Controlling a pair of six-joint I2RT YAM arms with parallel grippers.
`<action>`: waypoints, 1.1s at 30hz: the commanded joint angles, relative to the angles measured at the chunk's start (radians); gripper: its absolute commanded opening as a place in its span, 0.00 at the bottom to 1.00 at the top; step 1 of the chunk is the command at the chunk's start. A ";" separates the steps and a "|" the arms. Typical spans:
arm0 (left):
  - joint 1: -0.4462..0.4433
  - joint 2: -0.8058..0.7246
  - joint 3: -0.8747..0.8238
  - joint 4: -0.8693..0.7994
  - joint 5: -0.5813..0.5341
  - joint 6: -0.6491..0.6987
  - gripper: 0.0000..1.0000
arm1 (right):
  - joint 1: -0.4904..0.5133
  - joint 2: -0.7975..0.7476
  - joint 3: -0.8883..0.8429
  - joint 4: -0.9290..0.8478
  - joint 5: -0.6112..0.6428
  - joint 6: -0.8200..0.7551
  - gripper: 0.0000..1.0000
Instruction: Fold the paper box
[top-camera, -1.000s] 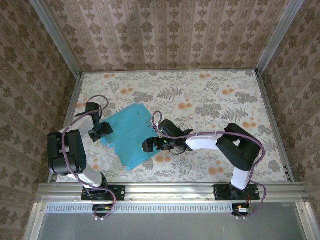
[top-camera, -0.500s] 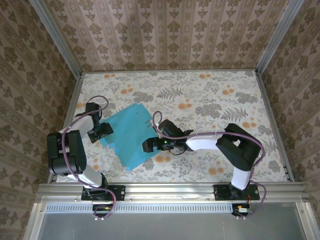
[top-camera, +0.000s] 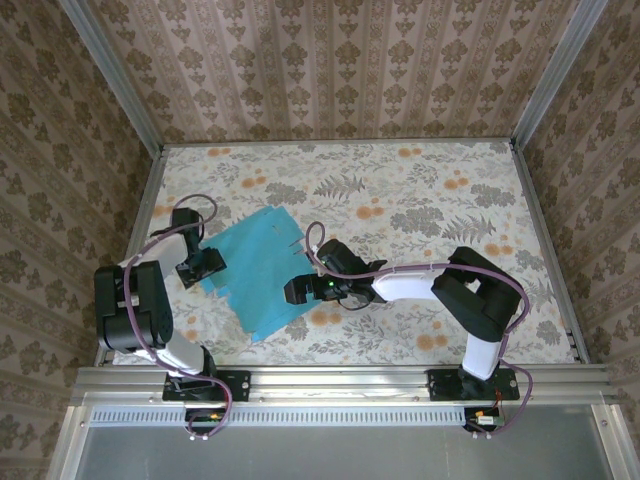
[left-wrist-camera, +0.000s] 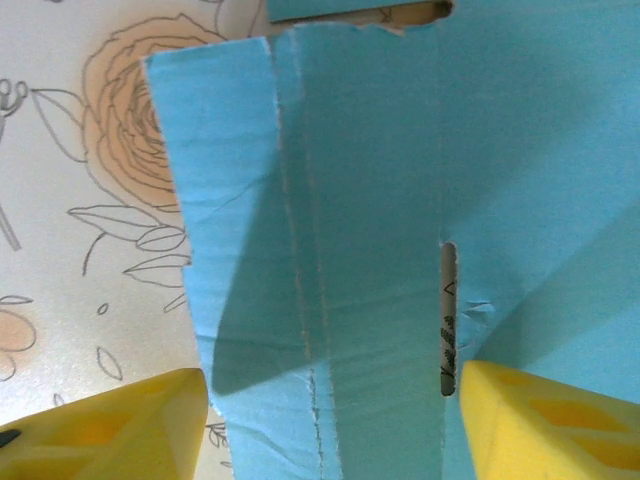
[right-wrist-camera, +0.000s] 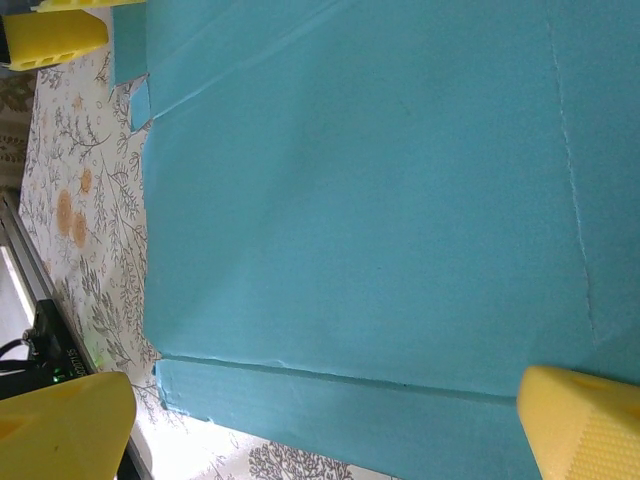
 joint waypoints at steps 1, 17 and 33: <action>0.003 0.019 -0.015 0.014 0.017 -0.015 0.65 | 0.010 0.056 -0.041 -0.065 0.005 0.015 1.00; 0.017 -0.015 -0.023 0.056 0.065 -0.025 0.40 | 0.010 0.052 -0.038 -0.072 0.004 0.018 1.00; 0.025 -0.049 0.000 0.097 0.113 -0.053 0.22 | 0.010 0.029 -0.047 -0.062 -0.004 0.027 1.00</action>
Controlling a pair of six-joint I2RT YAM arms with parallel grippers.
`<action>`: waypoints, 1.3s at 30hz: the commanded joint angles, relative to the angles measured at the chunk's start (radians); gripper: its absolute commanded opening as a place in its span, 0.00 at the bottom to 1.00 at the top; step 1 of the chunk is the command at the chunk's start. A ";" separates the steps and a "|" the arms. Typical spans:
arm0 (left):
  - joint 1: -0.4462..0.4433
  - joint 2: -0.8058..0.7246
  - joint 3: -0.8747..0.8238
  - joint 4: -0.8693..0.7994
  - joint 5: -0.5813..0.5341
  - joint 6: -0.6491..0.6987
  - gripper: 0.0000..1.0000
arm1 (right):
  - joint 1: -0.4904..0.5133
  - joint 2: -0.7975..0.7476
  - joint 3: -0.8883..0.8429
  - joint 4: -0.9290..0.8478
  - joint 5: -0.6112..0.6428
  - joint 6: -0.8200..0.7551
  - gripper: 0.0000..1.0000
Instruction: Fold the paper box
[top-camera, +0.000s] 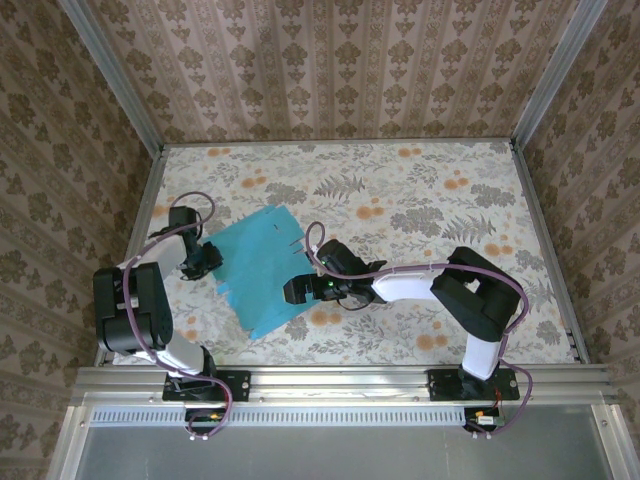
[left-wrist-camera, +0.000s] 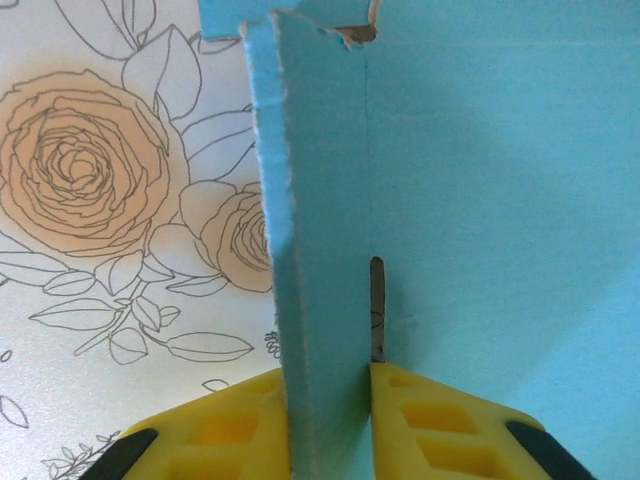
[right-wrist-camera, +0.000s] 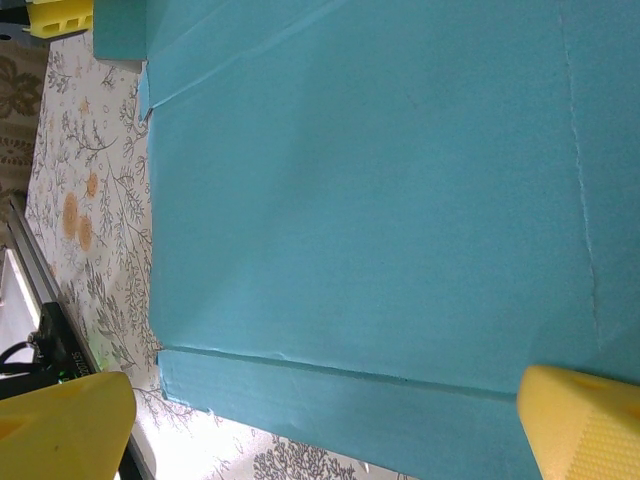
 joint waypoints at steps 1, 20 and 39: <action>0.011 -0.038 0.008 0.014 0.011 -0.021 0.21 | 0.007 0.021 -0.041 -0.083 -0.006 0.022 1.00; 0.029 -0.178 0.062 -0.032 0.133 0.014 0.08 | -0.038 -0.290 -0.033 -0.233 -0.053 -0.059 1.00; -0.041 -0.436 0.679 -0.599 -0.184 0.158 0.19 | -0.174 -0.834 -0.028 -0.755 0.226 -0.222 1.00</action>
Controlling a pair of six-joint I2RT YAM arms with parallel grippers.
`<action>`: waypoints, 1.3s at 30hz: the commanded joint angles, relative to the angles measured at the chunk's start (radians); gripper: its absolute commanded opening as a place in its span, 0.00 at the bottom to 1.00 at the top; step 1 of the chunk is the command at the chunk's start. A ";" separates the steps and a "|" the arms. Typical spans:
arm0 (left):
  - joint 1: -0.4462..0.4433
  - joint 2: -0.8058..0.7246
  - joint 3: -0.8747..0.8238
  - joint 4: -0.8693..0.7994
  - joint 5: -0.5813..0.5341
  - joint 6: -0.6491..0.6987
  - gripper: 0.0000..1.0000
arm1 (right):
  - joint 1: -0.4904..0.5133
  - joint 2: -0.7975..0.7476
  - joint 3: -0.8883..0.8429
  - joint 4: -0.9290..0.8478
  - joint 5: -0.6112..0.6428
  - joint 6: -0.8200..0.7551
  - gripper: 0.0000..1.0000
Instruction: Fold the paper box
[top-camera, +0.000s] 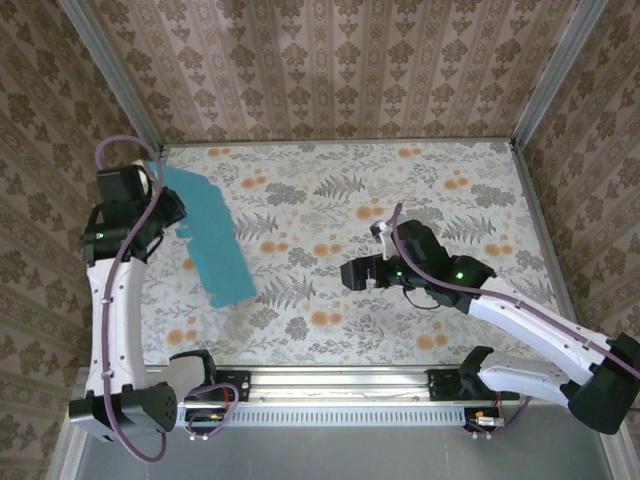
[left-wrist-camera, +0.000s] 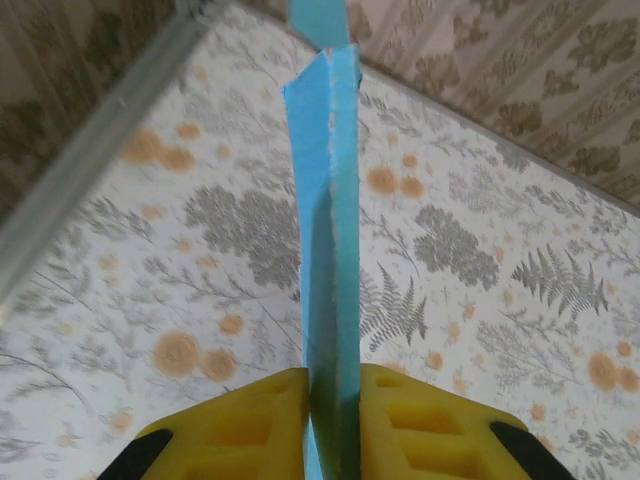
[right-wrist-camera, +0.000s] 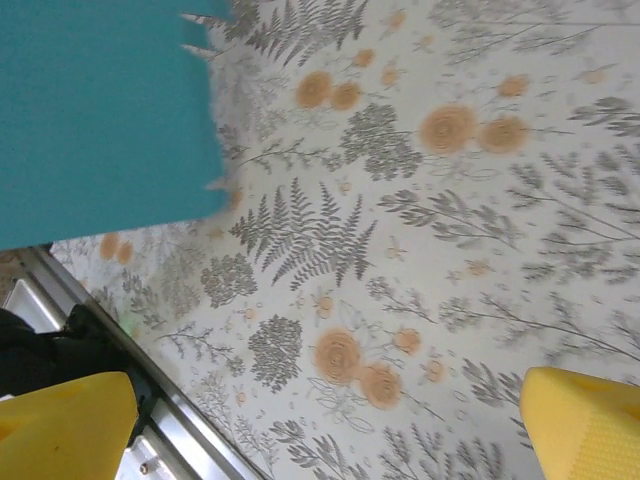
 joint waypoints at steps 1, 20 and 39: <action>-0.083 0.050 0.172 -0.215 -0.194 0.078 0.19 | -0.029 -0.069 -0.001 -0.116 0.058 -0.029 1.00; -0.786 0.730 0.360 -0.170 -0.354 -0.077 0.32 | -0.198 -0.231 -0.062 -0.208 0.024 0.009 1.00; -0.323 0.246 -0.344 0.279 0.208 -0.016 1.00 | 0.055 0.353 0.118 0.126 0.154 0.246 0.85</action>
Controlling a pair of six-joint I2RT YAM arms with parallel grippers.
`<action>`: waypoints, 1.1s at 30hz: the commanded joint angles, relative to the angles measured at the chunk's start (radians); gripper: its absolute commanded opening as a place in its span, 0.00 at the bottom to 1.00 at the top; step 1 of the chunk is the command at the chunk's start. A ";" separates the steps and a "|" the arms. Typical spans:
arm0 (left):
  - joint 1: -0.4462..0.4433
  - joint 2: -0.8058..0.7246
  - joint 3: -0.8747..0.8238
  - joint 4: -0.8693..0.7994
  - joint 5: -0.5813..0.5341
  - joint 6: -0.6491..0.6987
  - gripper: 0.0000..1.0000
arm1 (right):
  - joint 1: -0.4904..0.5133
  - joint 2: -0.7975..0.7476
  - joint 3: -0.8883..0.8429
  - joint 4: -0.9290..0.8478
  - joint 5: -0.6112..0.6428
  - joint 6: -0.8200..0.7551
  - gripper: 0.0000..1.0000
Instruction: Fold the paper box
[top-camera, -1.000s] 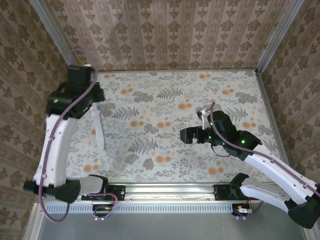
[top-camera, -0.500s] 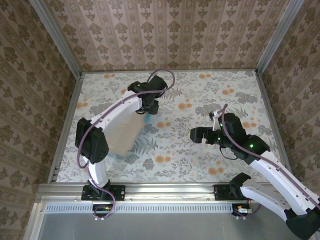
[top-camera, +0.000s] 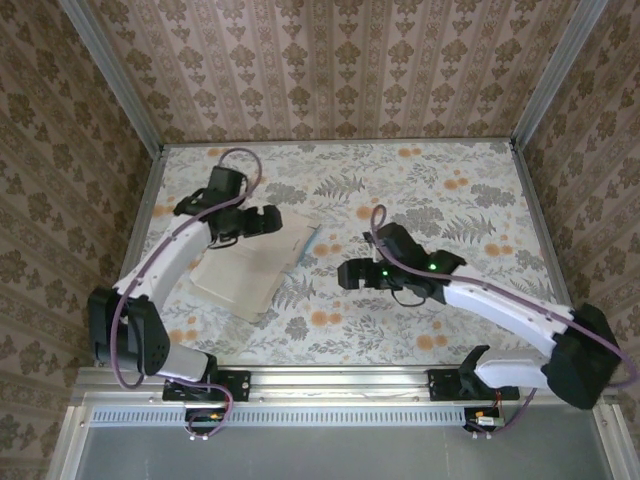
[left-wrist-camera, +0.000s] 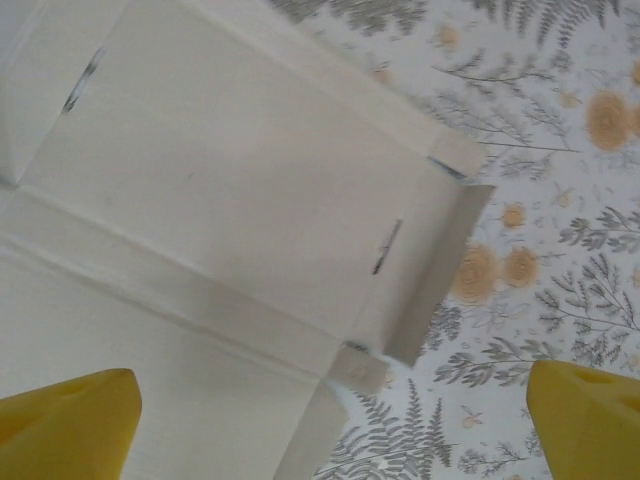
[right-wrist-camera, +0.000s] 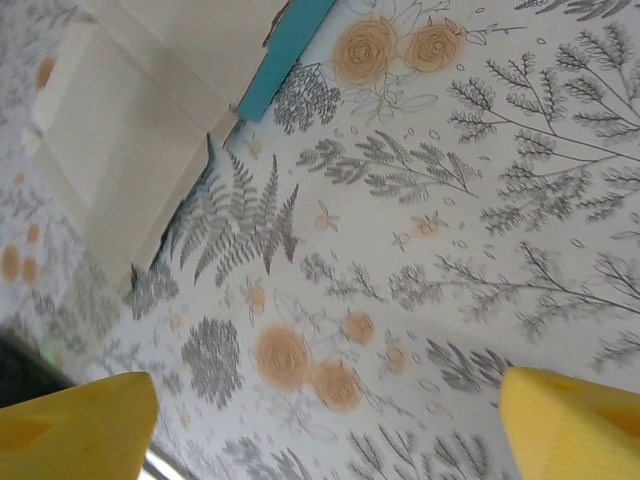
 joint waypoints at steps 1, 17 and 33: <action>0.078 -0.103 -0.115 0.068 0.128 0.039 1.00 | 0.036 0.160 0.133 0.083 0.120 0.136 0.81; 0.197 -0.408 -0.337 0.221 0.232 0.052 1.00 | 0.040 0.723 0.604 0.041 0.188 0.259 0.51; 0.207 -0.414 -0.338 0.226 0.237 0.054 1.00 | 0.007 0.861 0.666 0.024 0.198 0.327 0.36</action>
